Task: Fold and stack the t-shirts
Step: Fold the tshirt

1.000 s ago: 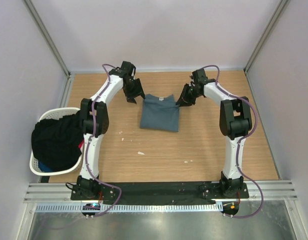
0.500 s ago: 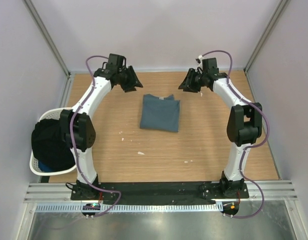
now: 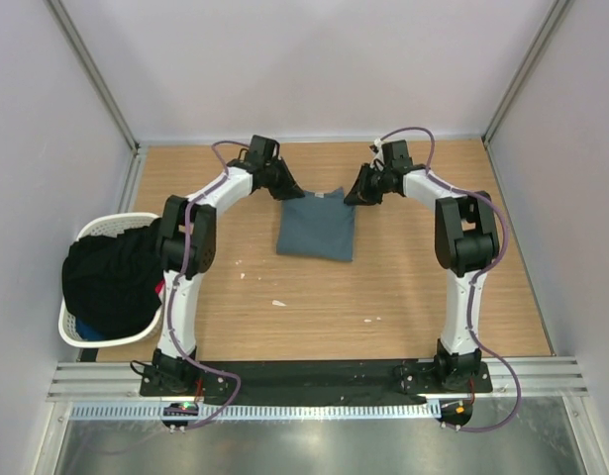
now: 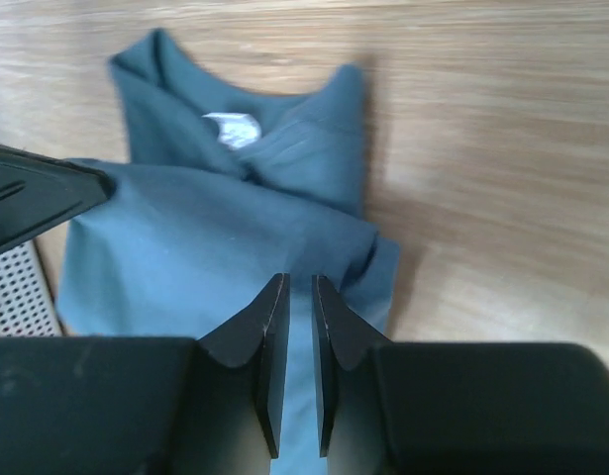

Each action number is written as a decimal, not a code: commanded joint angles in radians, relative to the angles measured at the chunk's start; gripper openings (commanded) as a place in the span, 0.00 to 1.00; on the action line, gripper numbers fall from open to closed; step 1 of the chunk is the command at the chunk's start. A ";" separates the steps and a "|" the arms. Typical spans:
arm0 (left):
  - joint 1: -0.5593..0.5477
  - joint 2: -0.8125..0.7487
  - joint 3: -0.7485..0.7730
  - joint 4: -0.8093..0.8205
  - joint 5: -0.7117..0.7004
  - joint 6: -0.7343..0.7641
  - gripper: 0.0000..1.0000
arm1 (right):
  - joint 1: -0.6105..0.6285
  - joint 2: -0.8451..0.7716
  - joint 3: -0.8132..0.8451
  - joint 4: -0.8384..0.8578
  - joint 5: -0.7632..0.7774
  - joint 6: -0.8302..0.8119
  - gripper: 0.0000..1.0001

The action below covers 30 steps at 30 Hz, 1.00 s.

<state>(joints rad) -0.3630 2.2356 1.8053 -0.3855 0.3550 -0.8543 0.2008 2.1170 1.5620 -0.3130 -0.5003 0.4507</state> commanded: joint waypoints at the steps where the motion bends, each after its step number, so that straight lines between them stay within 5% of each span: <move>1: 0.016 0.013 0.046 0.030 -0.091 0.018 0.06 | -0.001 0.046 0.084 0.061 0.025 0.008 0.21; 16: 0.052 0.167 0.097 -0.013 -0.125 0.038 0.03 | -0.003 0.163 0.243 0.026 0.062 0.039 0.27; 21: 0.059 0.104 0.138 -0.058 -0.129 0.129 0.08 | -0.003 0.107 0.352 -0.064 0.066 -0.004 0.45; 23: 0.062 0.072 0.181 -0.088 -0.133 0.181 0.26 | -0.003 0.068 0.397 -0.121 0.081 -0.030 0.57; 24: 0.064 0.055 0.196 -0.099 -0.136 0.199 0.51 | -0.003 0.054 0.403 -0.135 0.085 -0.038 0.61; 25: 0.065 0.011 0.216 -0.119 -0.148 0.228 0.62 | -0.003 0.017 0.399 -0.159 0.089 -0.052 0.65; 28: 0.064 -0.097 0.209 -0.134 -0.175 0.259 0.83 | -0.003 -0.055 0.351 -0.170 0.088 -0.060 0.67; 30: 0.064 -0.160 0.145 -0.135 -0.175 0.259 0.84 | 0.005 -0.087 0.281 -0.175 0.075 -0.072 0.66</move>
<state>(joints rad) -0.3065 2.2669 1.9556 -0.5083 0.2092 -0.6601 0.2001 2.1468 1.8774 -0.4534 -0.4225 0.4171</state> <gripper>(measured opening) 0.836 0.666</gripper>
